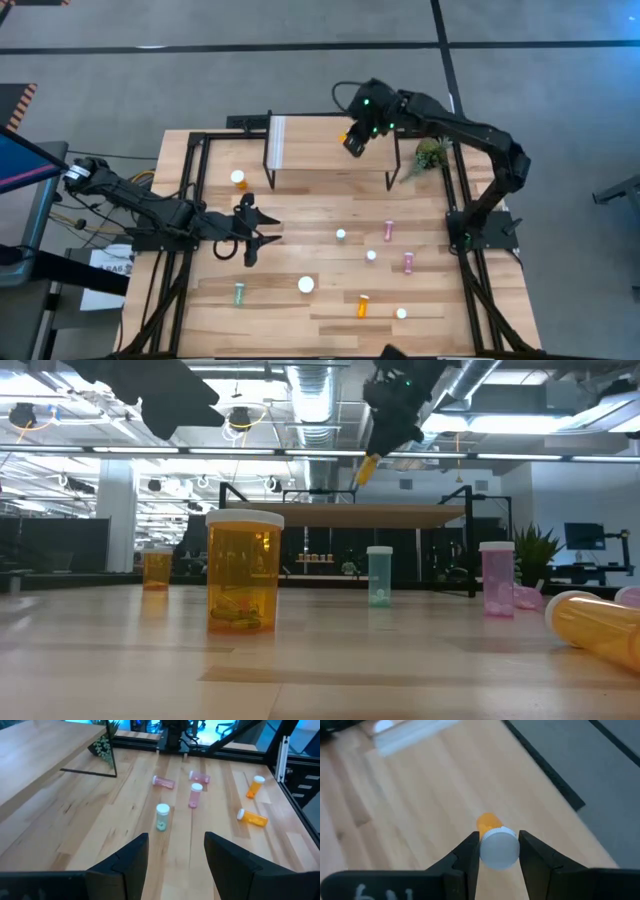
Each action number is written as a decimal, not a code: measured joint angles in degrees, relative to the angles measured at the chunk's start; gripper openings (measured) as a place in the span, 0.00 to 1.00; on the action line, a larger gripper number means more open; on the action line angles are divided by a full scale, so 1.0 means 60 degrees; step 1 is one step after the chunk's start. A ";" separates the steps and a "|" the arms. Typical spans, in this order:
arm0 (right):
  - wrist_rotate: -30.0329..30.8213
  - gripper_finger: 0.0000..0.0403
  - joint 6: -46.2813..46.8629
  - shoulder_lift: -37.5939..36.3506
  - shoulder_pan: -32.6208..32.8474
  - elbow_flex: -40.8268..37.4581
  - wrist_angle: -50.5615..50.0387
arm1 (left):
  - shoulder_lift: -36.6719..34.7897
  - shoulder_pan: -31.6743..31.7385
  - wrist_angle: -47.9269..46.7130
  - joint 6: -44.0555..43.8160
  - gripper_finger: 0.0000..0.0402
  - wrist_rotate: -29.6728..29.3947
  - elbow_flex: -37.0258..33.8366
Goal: Pick and place medicine bottles onto shelf by color
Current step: Put the top small orange pill bottle on the shelf
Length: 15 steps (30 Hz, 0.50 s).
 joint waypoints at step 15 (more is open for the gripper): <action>-0.1218 0.34 -0.0044 0.0036 -0.2084 0.0610 -0.1011 | -0.0001 0.0000 0.0127 0.0435 0.45 0.0027 0.0000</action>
